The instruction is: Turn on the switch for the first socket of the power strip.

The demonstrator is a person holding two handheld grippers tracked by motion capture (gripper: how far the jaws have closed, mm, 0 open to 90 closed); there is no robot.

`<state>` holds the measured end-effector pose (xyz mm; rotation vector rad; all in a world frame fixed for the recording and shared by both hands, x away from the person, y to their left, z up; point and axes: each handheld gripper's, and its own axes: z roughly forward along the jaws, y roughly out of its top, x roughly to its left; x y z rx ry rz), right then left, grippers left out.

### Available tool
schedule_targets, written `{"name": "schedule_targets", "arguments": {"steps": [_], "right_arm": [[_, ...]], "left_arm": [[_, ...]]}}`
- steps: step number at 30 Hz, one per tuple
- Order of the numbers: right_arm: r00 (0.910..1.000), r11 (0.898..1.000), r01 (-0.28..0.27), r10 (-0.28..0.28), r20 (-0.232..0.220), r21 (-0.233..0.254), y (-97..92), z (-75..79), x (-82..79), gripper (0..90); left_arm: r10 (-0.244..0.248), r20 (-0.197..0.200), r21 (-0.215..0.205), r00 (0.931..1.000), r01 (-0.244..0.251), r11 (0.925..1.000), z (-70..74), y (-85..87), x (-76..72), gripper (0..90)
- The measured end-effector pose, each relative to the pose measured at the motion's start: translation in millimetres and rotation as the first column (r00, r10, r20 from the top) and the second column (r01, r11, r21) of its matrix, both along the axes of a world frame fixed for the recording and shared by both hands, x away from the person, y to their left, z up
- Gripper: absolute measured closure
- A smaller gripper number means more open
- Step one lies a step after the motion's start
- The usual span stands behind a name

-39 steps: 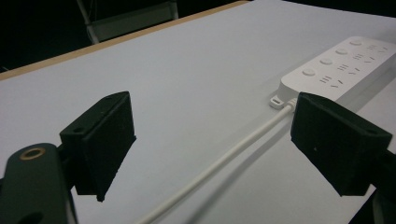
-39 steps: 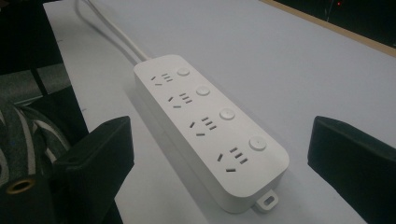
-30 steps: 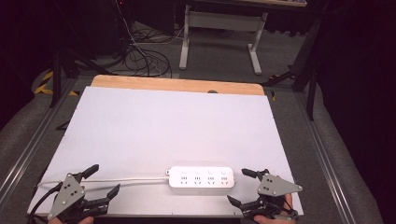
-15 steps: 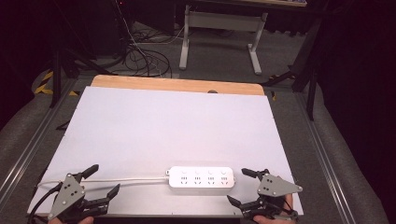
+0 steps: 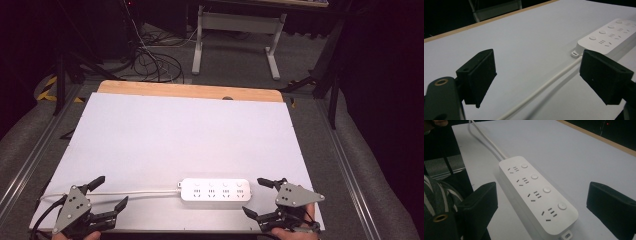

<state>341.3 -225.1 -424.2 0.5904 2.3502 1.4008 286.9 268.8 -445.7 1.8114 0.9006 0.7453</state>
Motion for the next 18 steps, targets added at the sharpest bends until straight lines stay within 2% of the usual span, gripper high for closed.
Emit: {"name": "schedule_targets", "arguments": {"steps": [5, 18], "right_arm": [[0.9997, 1.000, -0.025, 0.025, -0.003, 0.004, 6.8, 11.0, 4.2, 12.8], [0.9973, 0.997, -0.073, 0.073, 0.005, -0.014, 30.6, 27.7, 15.0, 13.2]], "left_arm": [[0.001, 0.002, -0.001, 1.0000, -0.001, 1.0000, 0.1, 0.1, -0.2, 14.4], [-0.001, 0.001, 0.001, 1.0000, 0.001, 1.0000, 0.2, 0.1, -0.5, 14.4]]}}
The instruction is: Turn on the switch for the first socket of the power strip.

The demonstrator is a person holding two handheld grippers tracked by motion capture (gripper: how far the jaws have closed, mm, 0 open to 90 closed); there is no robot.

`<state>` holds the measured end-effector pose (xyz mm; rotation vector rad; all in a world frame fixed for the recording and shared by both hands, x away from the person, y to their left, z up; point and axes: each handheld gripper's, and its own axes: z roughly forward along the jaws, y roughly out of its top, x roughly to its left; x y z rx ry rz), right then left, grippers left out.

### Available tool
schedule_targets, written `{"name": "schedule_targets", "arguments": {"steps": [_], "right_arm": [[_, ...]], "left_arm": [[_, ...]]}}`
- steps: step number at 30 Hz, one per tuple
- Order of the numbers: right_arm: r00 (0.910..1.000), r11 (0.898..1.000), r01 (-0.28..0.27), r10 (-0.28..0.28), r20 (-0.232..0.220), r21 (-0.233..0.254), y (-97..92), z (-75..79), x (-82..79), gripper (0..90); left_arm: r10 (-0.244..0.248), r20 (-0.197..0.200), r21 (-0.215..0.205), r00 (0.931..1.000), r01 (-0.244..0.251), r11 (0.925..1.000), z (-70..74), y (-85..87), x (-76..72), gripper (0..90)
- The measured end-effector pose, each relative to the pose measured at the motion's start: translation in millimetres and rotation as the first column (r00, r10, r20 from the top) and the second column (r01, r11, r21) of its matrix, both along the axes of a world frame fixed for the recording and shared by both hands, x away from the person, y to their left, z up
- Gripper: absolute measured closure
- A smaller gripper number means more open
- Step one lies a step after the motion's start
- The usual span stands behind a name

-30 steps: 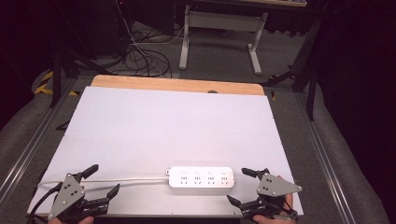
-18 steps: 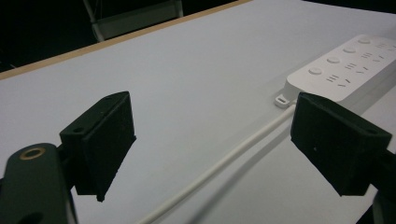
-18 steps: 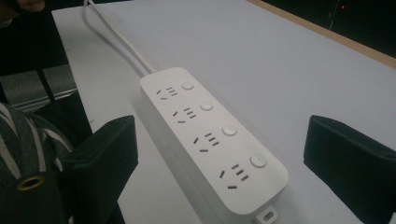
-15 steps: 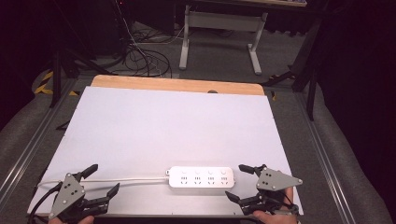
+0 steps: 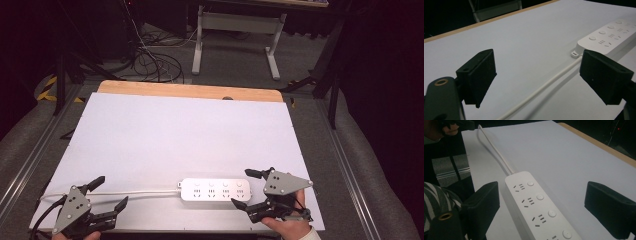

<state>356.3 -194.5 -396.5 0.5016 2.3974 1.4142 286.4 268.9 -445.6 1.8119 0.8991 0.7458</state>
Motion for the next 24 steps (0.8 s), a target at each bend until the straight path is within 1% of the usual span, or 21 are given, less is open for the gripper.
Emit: {"name": "schedule_targets", "arguments": {"steps": [8, 12, 22, 24], "right_arm": [[0.9999, 1.000, -0.010, 0.010, -0.007, -0.009, 11.0, 4.8, 5.9, 13.2], [0.9997, 1.000, -0.024, 0.024, -0.005, -0.014, 18.7, 6.9, 10.6, 13.2], [0.9991, 0.999, -0.042, 0.042, -0.007, -0.022, 32.1, 8.0, 18.2, 13.2], [0.9988, 0.998, -0.049, 0.049, -0.008, -0.025, 37.8, 7.3, 21.2, 13.6]], "left_arm": [[-0.002, -0.001, 0.000, 1.0000, 0.002, 1.0000, -0.1, 0.0, 0.0, 14.4], [-0.005, 0.001, 0.003, 1.0000, 0.005, 1.0000, 0.1, 0.2, 0.1, 14.4], [-0.005, 0.000, 0.000, 1.0000, 0.005, 1.0000, -0.1, -0.1, 0.0, 14.4], [-0.005, 0.002, 0.005, 1.0000, 0.005, 1.0000, 0.1, 0.2, -0.1, 14.4]]}}
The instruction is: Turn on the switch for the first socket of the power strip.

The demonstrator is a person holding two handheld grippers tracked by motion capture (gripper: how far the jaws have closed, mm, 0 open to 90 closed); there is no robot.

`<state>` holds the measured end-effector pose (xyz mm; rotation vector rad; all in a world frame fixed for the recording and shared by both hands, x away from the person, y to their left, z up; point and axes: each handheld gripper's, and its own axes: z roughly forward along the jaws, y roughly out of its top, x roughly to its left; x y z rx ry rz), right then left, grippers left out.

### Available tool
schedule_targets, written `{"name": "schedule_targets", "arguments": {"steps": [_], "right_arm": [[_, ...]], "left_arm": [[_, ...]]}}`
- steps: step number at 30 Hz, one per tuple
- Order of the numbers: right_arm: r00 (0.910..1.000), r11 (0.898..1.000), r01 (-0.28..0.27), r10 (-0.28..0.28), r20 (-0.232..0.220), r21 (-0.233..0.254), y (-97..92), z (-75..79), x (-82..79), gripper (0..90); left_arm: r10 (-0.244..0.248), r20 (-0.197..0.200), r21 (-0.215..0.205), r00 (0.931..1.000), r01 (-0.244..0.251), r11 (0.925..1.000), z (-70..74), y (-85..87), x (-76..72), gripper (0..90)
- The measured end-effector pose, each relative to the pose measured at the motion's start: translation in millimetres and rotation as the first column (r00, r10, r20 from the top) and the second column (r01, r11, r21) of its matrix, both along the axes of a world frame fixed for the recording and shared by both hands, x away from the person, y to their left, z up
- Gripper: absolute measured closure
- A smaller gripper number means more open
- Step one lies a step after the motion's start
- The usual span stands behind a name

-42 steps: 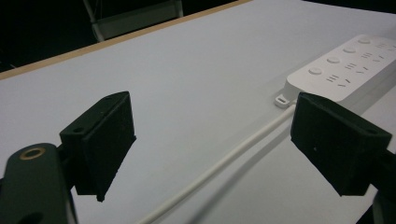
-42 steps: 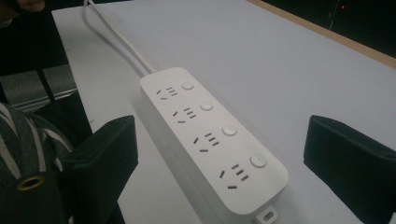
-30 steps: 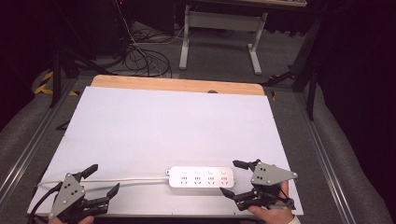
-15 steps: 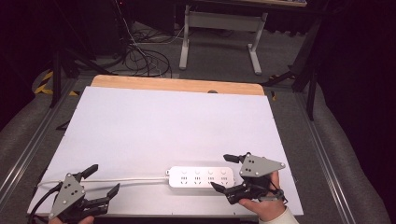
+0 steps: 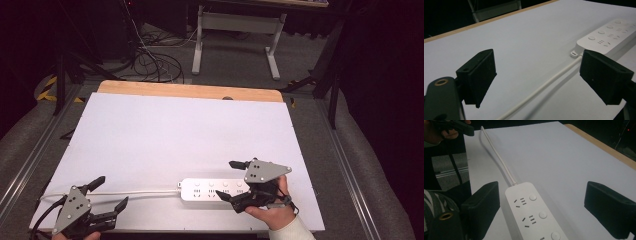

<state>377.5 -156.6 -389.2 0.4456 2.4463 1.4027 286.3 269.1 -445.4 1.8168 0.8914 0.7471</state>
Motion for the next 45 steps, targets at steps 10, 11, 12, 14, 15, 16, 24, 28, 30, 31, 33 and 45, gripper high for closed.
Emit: {"name": "schedule_targets", "arguments": {"steps": [10, 11, 12, 14, 15, 16, 24, 28, 30, 31, 33, 45], "right_arm": [[0.9997, 1.000, -0.023, 0.023, -0.009, -0.009, 17.9, -2.2, 7.0, 14.2], [0.9997, 1.000, -0.023, 0.023, -0.009, -0.009, 17.9, -2.2, 7.0, 14.2], [0.9995, 0.999, -0.030, 0.030, -0.013, -0.018, 22.2, -3.2, 8.3, 14.2], [0.9994, 0.999, -0.033, 0.033, -0.012, -0.020, 23.1, -3.3, 8.9, 14.2], [0.9993, 0.999, -0.035, 0.035, -0.014, -0.019, 24.5, -3.4, 9.4, 14.2], [0.9993, 0.999, -0.034, 0.034, -0.015, -0.019, 25.3, -3.3, 9.7, 15.0], [0.9992, 0.999, -0.039, 0.038, -0.009, -0.038, 33.8, -4.3, 12.6, 22.1], [0.9994, 0.998, -0.036, 0.036, -0.002, -0.052, 33.3, -4.9, 10.9, 31.2], [0.9995, 0.999, -0.032, 0.032, -0.003, -0.040, 34.2, -2.8, 11.5, 34.5], [0.9995, 0.999, -0.032, 0.032, -0.003, -0.040, 34.2, -2.8, 11.5, 34.5], [0.9993, 0.998, -0.037, 0.037, -0.007, -0.046, 36.2, -1.4, 12.9, 42.5], [0.9912, 0.996, -0.059, 0.049, -0.123, -0.072, 55.3, 0.6, 24.7, 78.4]], "left_arm": [[-0.004, 0.000, 0.003, 1.0000, 0.004, 1.0000, 0.0, -0.3, 0.0, 14.4], [-0.004, 0.001, 0.003, 1.0000, 0.004, 1.0000, 0.1, -0.2, -0.1, 14.4], [-0.005, 0.000, 0.003, 1.0000, 0.005, 1.0000, 0.1, -0.2, -0.1, 14.4], [-0.005, 0.000, 0.003, 1.0000, 0.005, 1.0000, 0.0, -0.1, -0.1, 14.4], [-0.005, 0.000, 0.003, 1.0000, 0.005, 1.0000, 0.0, -0.1, 0.0, 14.4], [-0.006, 0.000, 0.003, 1.0000, 0.006, 1.0000, 0.0, 0.0, 0.0, 14.4], [-0.006, 0.005, 0.001, 1.0000, 0.006, 1.0000, 0.5, 0.0, -0.3, 14.5], [-0.009, -0.003, -0.004, 1.0000, 0.009, 1.0000, 0.2, 0.0, -0.1, 14.6], [-0.008, -0.007, -0.006, 0.9999, 0.008, 0.9999, -0.3, -0.9, 0.1, 14.6], [-0.009, -0.004, 0.000, 1.0000, 0.009, 1.0000, -0.1, -0.8, 0.0, 14.6], [-0.010, -0.002, 0.001, 0.9999, 0.010, 0.9999, 0.1, -0.8, -0.2, 14.7], [-0.009, 0.000, 0.005, 1.0000, 0.009, 0.9999, 0.1, -0.1, 0.0, 14.6]]}}
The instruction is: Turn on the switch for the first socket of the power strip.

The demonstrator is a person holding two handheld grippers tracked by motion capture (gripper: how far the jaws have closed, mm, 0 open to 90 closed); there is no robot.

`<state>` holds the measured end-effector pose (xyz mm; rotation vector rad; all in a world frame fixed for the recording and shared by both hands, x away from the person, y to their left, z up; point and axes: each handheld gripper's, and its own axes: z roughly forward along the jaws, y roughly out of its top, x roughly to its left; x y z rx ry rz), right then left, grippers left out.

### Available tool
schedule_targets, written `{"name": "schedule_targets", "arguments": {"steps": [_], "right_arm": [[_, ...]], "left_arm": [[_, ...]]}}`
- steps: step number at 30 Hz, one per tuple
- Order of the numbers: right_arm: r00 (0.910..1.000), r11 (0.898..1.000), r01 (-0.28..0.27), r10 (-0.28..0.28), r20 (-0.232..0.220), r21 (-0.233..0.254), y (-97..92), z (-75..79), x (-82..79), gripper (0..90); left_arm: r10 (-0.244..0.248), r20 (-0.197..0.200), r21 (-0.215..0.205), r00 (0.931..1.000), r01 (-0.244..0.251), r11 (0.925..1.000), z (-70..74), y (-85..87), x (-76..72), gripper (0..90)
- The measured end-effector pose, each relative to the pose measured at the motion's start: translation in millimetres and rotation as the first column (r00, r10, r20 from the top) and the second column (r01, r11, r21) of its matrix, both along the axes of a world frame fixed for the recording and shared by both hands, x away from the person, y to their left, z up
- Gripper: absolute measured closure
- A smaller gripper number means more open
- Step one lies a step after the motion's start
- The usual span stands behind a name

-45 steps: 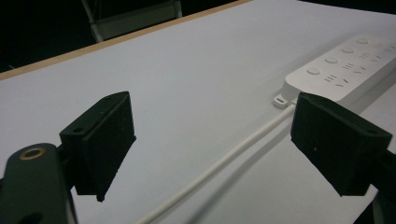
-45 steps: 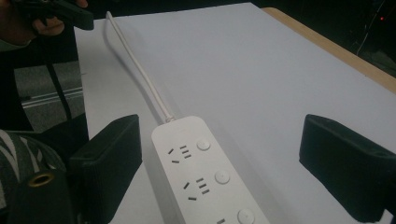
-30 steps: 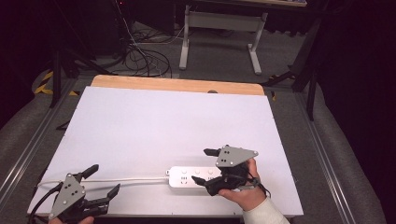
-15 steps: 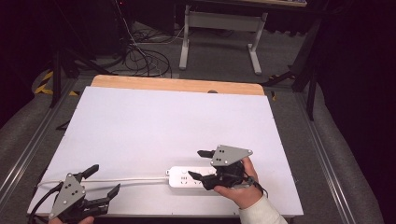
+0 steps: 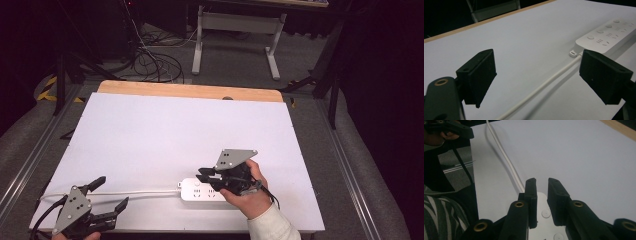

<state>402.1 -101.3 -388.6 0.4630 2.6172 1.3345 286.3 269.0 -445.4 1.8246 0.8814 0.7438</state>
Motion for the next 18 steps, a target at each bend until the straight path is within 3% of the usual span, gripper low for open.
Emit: {"name": "schedule_targets", "arguments": {"steps": [1, 6, 8, 18], "right_arm": [[0.9994, 1.000, 0.010, -0.010, -0.032, 0.009, 1.6, -0.7, 1.8, 81.5], [0.9986, 1.000, 0.025, -0.025, -0.047, 0.006, 4.8, -2.8, 4.9, 86.9], [0.9970, 1.000, 0.026, -0.027, -0.073, -0.012, 8.2, -5.2, 7.7, 90.0], [0.9958, 0.994, 0.055, -0.062, -0.068, -0.099, 19.8, -14.0, 14.0, 90.0]], "left_arm": [[0.000, 0.000, 0.000, 1.0000, 0.000, 1.0000, 0.0, 0.0, -0.1, 14.6], [-0.002, -0.003, -0.001, 1.0000, 0.002, 1.0000, -0.1, -0.1, 0.2, 14.6], [-0.011, -0.003, 0.004, 0.9999, 0.011, 0.9999, -0.3, -0.5, 0.7, 14.9], [-0.014, -0.005, 0.006, 0.9999, 0.014, 0.9999, -0.4, -0.7, 0.5, 15.1]]}}
